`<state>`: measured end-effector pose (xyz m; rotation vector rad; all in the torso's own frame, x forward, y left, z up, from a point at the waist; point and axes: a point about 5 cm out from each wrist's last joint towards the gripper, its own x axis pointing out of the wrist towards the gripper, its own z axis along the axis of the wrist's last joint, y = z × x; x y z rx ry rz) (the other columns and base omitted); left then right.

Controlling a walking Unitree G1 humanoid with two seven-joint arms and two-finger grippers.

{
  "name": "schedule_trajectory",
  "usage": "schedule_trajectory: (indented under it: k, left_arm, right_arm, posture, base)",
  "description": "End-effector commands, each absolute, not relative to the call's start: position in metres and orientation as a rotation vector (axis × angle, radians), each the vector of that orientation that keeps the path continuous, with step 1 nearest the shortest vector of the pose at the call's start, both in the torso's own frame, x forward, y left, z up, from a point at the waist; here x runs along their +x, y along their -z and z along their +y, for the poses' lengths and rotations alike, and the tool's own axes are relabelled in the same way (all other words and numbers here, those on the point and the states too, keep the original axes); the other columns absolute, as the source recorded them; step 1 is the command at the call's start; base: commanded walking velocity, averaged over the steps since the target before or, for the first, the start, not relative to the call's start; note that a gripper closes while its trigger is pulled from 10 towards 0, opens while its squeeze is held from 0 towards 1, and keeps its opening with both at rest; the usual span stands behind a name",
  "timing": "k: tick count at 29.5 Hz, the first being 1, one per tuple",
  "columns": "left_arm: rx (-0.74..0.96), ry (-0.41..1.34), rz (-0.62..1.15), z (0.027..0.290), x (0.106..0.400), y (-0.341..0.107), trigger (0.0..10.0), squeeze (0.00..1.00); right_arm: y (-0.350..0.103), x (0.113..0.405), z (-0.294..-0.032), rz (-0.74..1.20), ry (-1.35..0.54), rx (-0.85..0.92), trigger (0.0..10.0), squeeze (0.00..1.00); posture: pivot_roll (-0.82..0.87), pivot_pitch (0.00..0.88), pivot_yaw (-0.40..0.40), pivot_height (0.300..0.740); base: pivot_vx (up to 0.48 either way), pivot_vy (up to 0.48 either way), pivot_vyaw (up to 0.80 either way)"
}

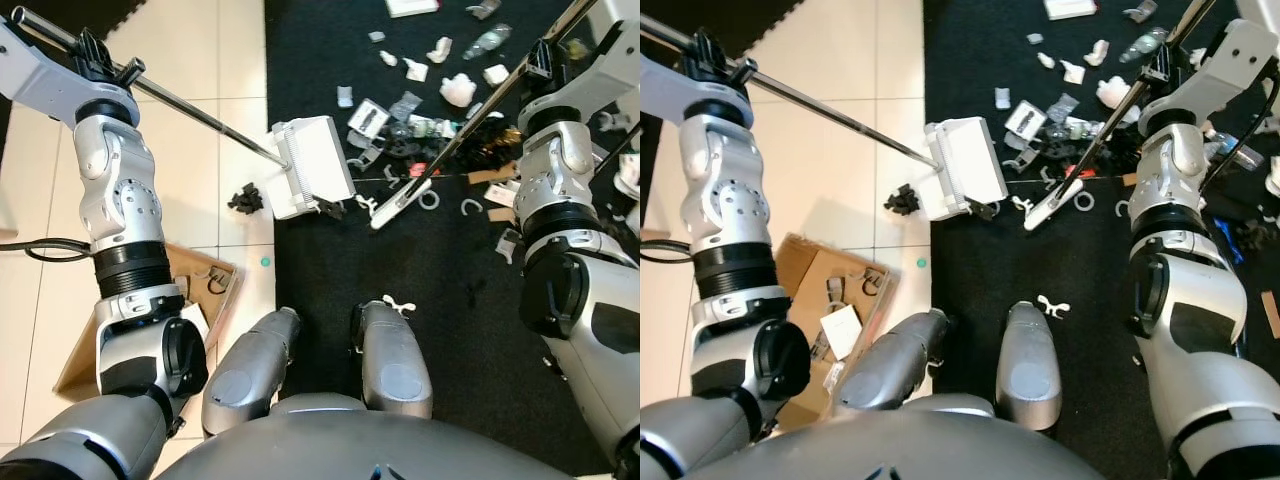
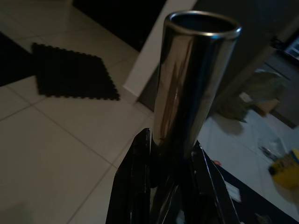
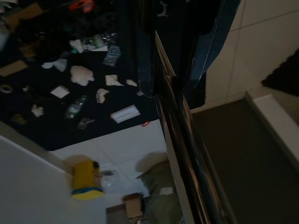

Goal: Sweep floor

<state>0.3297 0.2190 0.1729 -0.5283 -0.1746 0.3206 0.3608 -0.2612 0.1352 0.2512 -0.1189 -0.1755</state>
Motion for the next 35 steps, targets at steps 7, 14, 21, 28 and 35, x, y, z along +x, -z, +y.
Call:
schedule_trajectory:
  k: [7,14,21,28,35]
  left_arm:
    - [-0.527,-0.290,-0.259,0.220,0.334,-0.192,10.0,0.00]
    - [-0.527,-0.282,-0.266,0.218,0.337,-0.195,10.0,0.00]
    - [-0.531,-0.275,-0.253,0.215,0.336,-0.191,10.0,0.00]
    - [-0.534,-0.277,-0.252,0.215,0.336,-0.191,10.0,0.00]
    - [-0.534,-0.279,-0.250,0.215,0.335,-0.190,10.0,0.00]
  right_arm:
    - [-0.141,0.362,-0.263,-0.138,0.179,0.245,10.0,0.00]
    - [-0.140,0.362,-0.264,-0.137,0.186,0.248,10.0,0.00]
    - [-0.139,0.361,-0.265,-0.135,0.191,0.245,10.0,0.00]
    - [-0.140,0.361,-0.265,-0.135,0.189,0.245,10.0,0.00]
    - [-0.140,0.361,-0.265,-0.135,0.189,0.245,10.0,0.00]
  posture:
    - [-0.04,0.070,-0.011,0.740]
    - [-0.04,0.070,-0.008,0.740]
    - [-0.04,0.070,-0.008,0.740]
    - [-0.04,0.076,-0.009,0.740]
    - [-0.04,0.076,-0.009,0.740]
  base:
    - [0.000,0.000,0.80]
    - [0.000,0.000,0.80]
    - [0.000,0.000,0.80]
    - [0.000,0.000,0.80]
    - [0.000,0.000,0.80]
